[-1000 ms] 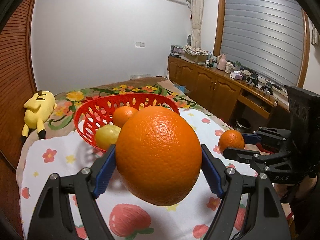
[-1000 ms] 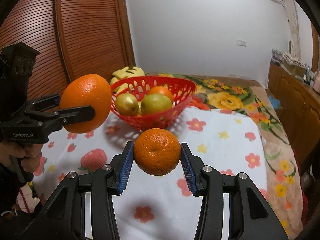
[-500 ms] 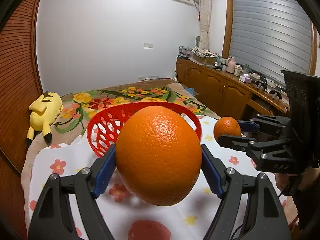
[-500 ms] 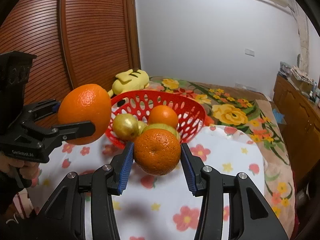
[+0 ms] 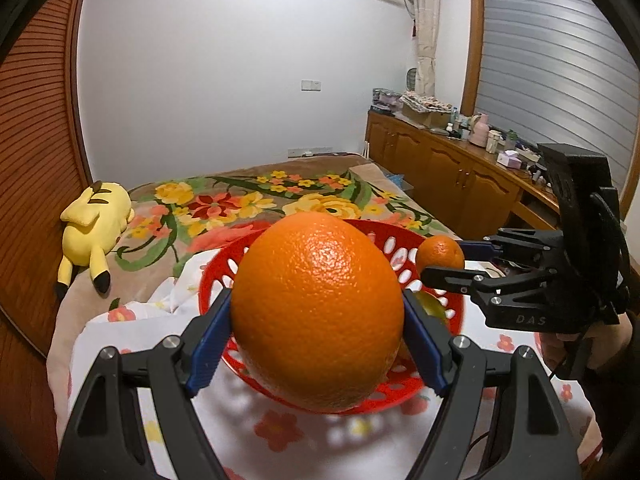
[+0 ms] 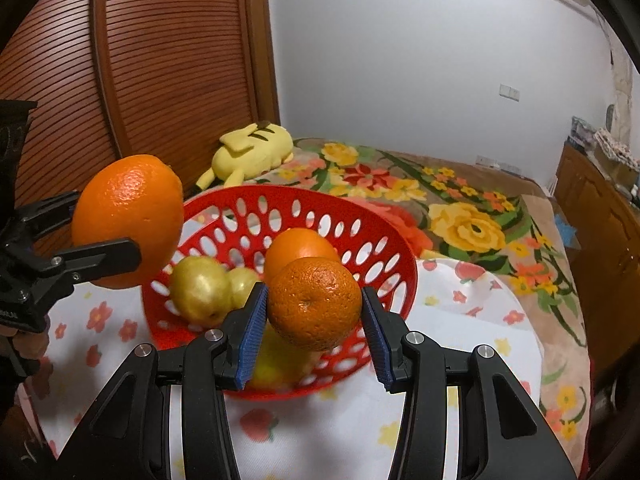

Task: Organize fruits
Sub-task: 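Lift and carry the orange and tangerine over the red basket with both tools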

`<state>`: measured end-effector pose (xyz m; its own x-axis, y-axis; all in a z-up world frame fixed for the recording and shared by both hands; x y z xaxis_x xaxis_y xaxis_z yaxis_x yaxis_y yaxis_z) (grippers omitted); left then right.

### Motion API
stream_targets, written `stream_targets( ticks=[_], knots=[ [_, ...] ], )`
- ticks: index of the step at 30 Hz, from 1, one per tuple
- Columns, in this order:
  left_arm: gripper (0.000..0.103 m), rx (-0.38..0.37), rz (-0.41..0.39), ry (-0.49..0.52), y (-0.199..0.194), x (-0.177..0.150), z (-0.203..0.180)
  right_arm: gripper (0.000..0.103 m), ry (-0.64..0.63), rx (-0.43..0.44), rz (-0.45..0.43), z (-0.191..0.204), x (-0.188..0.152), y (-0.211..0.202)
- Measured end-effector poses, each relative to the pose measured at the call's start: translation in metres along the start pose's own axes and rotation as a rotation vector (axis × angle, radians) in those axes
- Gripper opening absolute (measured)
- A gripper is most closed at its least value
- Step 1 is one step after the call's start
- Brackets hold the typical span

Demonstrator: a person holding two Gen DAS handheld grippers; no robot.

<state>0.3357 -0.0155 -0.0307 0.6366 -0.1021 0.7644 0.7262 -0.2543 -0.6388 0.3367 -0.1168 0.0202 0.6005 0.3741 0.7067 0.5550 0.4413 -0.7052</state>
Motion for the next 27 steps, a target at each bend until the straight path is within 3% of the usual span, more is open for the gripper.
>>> stream_targets(
  ticks=[13,27],
  knots=[
    [0.079,0.018,0.053,-0.014,0.038,0.008,0.02,0.047,0.002,0.028,0.049,-0.012,0.007,0.033],
    [0.08,0.041,0.096,-0.002,0.06,0.009,0.021,0.053,0.022,0.041,0.02,-0.018,0.012,0.023]
  ],
)
Point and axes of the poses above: each gripper's, at about its wrist camera, not at the fingertips, and y roughly the way its jaws point, z to its left, x to its top, the point moved 7 cm from there along y, roughly the way its jaws point, and after that the axes turned 5 degrees about z, right-handed, at the moved point
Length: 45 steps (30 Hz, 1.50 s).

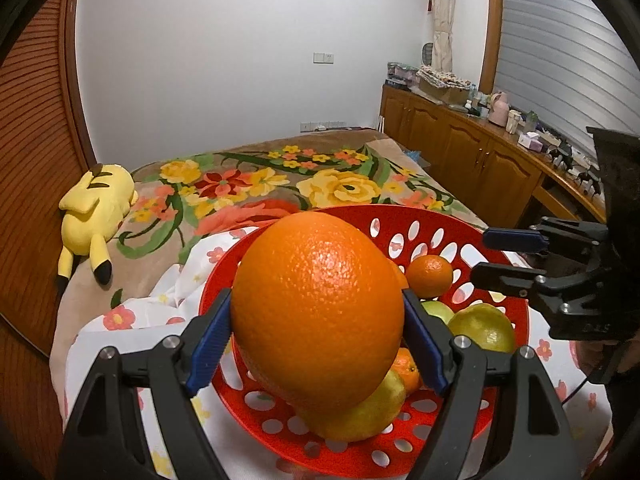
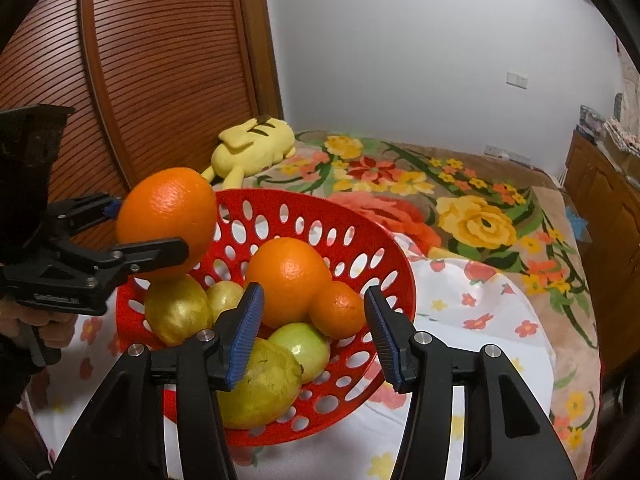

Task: Organize fruits
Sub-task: 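Lift and carry the orange and tangerine over the red basket with both tools, then open left tool to drop the orange in the basket while right tool releases the tangerine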

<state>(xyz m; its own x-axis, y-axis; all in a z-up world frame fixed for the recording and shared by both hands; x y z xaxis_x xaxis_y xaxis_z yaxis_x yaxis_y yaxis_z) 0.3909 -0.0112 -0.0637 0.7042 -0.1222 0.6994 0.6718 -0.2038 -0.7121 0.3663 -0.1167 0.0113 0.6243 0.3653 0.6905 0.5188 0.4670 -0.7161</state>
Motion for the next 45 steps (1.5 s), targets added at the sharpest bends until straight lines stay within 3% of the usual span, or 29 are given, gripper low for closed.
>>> stream_targets(
  ticks=[30,36,45],
  knots=[
    [0.081,0.024,0.127,-0.038,0.046,0.01,0.011,0.053,-0.036,-0.011,-0.008,0.01,-0.009,-0.008],
    [0.081,0.064,0.021,-0.043,0.024,0.028,0.02,0.053,-0.037,-0.009,-0.004,0.01,-0.014,-0.008],
    [0.081,0.061,-0.001,-0.047,0.006,0.023,0.017,0.053,-0.023,-0.014,-0.035,0.016,-0.013,-0.022]
  ],
)
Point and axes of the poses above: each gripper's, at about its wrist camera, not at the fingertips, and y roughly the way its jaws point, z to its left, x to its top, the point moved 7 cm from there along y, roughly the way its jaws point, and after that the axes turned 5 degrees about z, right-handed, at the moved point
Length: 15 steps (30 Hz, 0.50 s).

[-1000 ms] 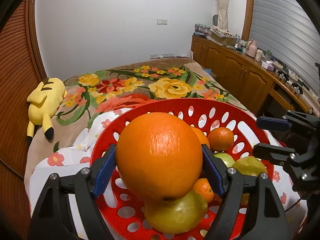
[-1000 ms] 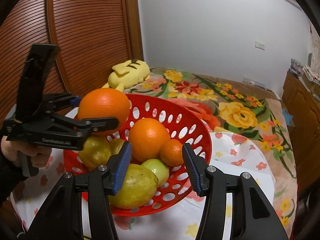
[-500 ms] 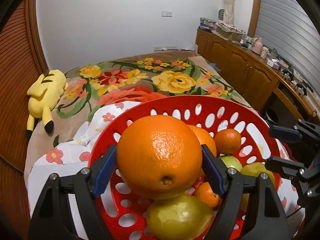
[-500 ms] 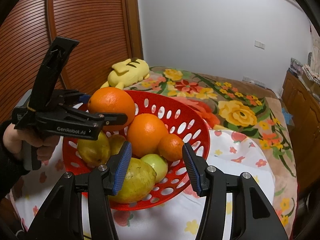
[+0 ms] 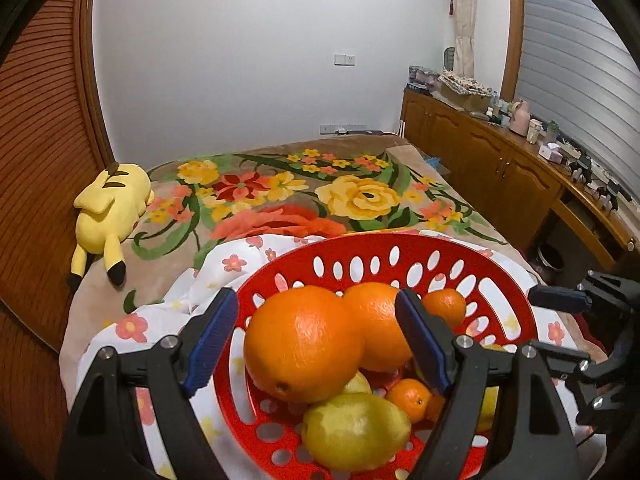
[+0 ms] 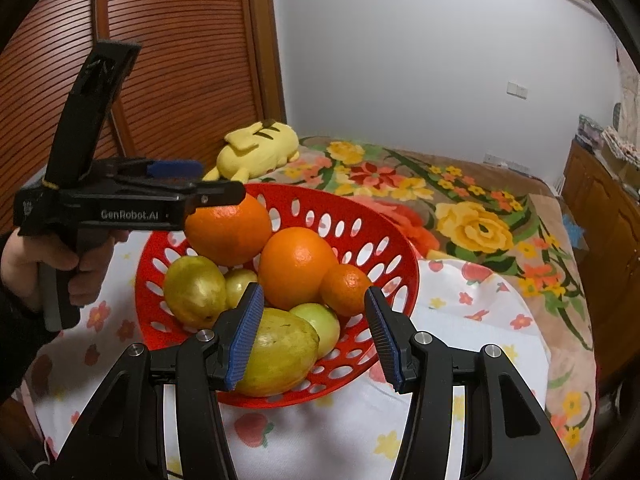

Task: Organize fruits

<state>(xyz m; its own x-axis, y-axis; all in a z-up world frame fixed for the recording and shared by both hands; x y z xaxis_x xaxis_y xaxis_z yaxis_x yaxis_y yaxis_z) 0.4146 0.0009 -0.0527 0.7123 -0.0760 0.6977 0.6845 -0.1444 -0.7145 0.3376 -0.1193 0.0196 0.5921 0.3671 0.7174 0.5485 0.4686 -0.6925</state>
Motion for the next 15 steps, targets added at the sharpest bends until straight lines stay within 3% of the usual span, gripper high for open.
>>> stream_targets(
  ticks=[15],
  knots=[
    [0.081,0.007,-0.077,0.009,-0.068,-0.045,-0.012,0.055,0.058,-0.044,-0.077,0.02,-0.02,-0.042]
  ],
)
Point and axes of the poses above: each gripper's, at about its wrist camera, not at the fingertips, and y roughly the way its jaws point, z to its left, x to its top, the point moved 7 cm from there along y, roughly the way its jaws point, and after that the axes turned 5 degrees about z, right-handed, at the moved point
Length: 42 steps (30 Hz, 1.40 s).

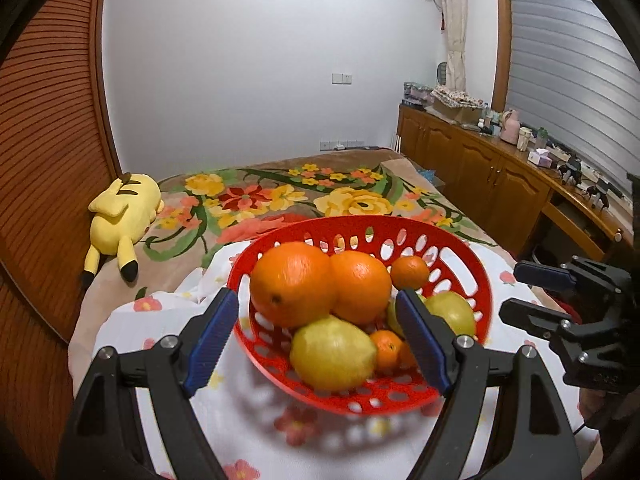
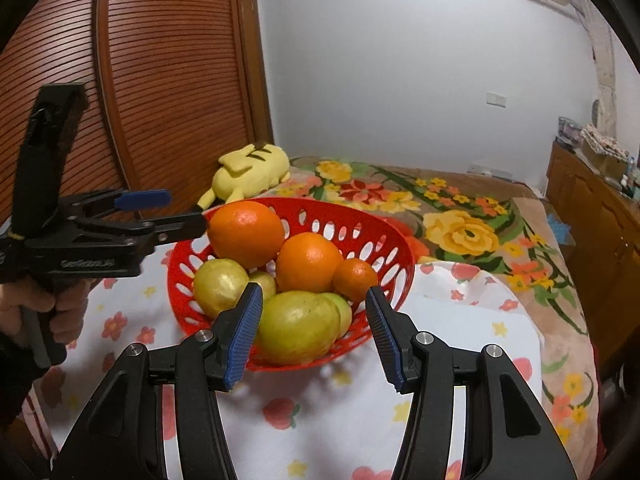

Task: Organize fruits

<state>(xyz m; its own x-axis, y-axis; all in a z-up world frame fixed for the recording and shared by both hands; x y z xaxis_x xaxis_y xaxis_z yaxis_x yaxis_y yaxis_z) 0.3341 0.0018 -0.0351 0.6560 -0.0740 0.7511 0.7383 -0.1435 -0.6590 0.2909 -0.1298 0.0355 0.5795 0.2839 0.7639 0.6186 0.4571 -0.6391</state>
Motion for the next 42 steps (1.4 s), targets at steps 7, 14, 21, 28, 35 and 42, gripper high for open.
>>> stream_targets(
  ticks=[7,14,21,28,35,42],
  knots=[
    [0.084,0.009,-0.069,-0.004,-0.039,-0.02,-0.005,0.057,0.028,-0.012,-0.036,0.015,-0.014,-0.023],
    [0.084,0.037,-0.147,-0.002,-0.077,-0.036,-0.008,0.065,0.038,-0.043,-0.087,0.029,-0.022,-0.047],
    [0.085,0.076,-0.197,-0.014,-0.109,-0.05,-0.007,0.077,0.048,-0.079,-0.158,0.042,-0.026,-0.072],
    [0.085,0.129,-0.214,-0.026,-0.13,-0.061,-0.008,0.088,0.053,-0.116,-0.218,0.049,-0.029,-0.092],
    [0.086,0.143,-0.246,-0.005,-0.145,-0.069,-0.016,0.09,0.055,-0.145,-0.246,0.052,-0.033,-0.106],
    [0.086,0.131,-0.27,-0.018,-0.162,-0.074,-0.02,0.09,0.073,-0.172,-0.265,0.053,-0.041,-0.121]
  ],
)
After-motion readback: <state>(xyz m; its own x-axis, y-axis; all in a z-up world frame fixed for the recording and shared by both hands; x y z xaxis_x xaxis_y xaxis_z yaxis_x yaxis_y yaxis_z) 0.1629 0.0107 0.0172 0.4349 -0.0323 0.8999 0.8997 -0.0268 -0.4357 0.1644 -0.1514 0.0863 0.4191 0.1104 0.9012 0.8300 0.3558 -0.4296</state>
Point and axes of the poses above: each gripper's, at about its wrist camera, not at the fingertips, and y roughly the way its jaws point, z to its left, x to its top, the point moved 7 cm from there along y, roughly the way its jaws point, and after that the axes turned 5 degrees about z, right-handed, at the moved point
